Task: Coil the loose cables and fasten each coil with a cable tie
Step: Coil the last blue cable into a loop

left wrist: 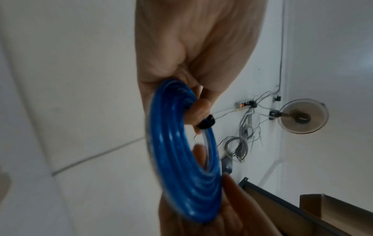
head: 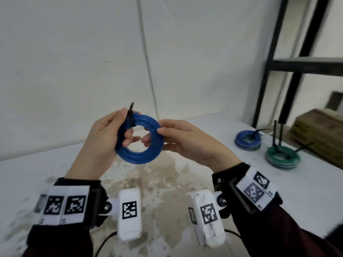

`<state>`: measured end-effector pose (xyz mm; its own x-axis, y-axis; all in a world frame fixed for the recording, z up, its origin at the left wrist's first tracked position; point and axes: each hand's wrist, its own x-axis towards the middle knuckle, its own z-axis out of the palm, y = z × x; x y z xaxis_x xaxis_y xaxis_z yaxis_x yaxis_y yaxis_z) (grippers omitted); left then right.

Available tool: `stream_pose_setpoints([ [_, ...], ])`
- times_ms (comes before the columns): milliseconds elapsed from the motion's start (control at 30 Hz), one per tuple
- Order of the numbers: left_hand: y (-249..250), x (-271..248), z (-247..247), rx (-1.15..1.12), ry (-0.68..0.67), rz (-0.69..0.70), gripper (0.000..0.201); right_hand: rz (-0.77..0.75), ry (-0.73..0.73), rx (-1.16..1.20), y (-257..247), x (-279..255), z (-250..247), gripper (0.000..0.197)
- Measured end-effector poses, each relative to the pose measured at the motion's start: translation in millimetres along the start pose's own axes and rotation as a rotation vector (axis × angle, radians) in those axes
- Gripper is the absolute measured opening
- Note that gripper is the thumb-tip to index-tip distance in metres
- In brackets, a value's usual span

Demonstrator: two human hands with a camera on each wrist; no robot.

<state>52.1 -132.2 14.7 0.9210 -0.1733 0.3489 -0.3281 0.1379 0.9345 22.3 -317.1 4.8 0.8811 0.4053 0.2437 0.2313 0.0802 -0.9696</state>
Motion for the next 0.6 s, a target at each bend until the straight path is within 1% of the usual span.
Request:
stream_pose_setpoints([
  [67,-15.1,8.8,26.0,-0.105,0.044,-0.016,0.031,-0.020,0.051,0.105,1.3,-13.0,-10.8,0.025],
  [133,-31.7,16.9,52.7,-0.180,0.087,-0.051,0.027,-0.031,0.149,0.169,3.7,-26.6,-22.1,0.023],
  [200,-50.2,22.8,79.2,-0.206,0.084,-0.115,0.025,-0.031,0.283,0.179,5.5,-40.1,-35.6,0.020],
  [267,-71.4,26.7,107.3,-0.219,0.056,-0.213,0.022,-0.036,0.419,0.163,6.6,-54.8,-53.2,0.017],
  [300,-82.1,28.0,121.0,-0.229,0.054,-0.274,0.020,-0.037,0.484,0.132,7.2,-62.1,-63.3,0.016],
  [367,-100.1,29.0,147.9,-0.287,0.043,-0.402,0.019,-0.017,0.629,-0.029,8.3,-76.5,-86.2,0.018],
  [433,-114.0,28.6,171.2,-0.404,-0.001,-0.531,0.018,0.028,0.777,-0.227,9.1,-90.1,-113.4,0.017],
  [467,-120.1,28.7,179.7,-0.461,-0.019,-0.589,0.018,0.049,0.833,-0.281,8.3,-96.8,-126.4,0.014],
  [500,-126.0,28.9,186.3,-0.505,-0.027,-0.637,0.018,0.075,0.878,-0.300,6.9,-104.2,-139.2,0.012],
  [567,-138.0,29.8,193.7,-0.544,-0.021,-0.703,0.018,0.133,0.929,-0.336,2.9,-121.9,-159.4,0.022],
  [600,-143.3,30.0,195.9,-0.547,-0.017,-0.726,0.018,0.152,0.936,-0.381,1.5,-131.6,-167.0,0.024],
])
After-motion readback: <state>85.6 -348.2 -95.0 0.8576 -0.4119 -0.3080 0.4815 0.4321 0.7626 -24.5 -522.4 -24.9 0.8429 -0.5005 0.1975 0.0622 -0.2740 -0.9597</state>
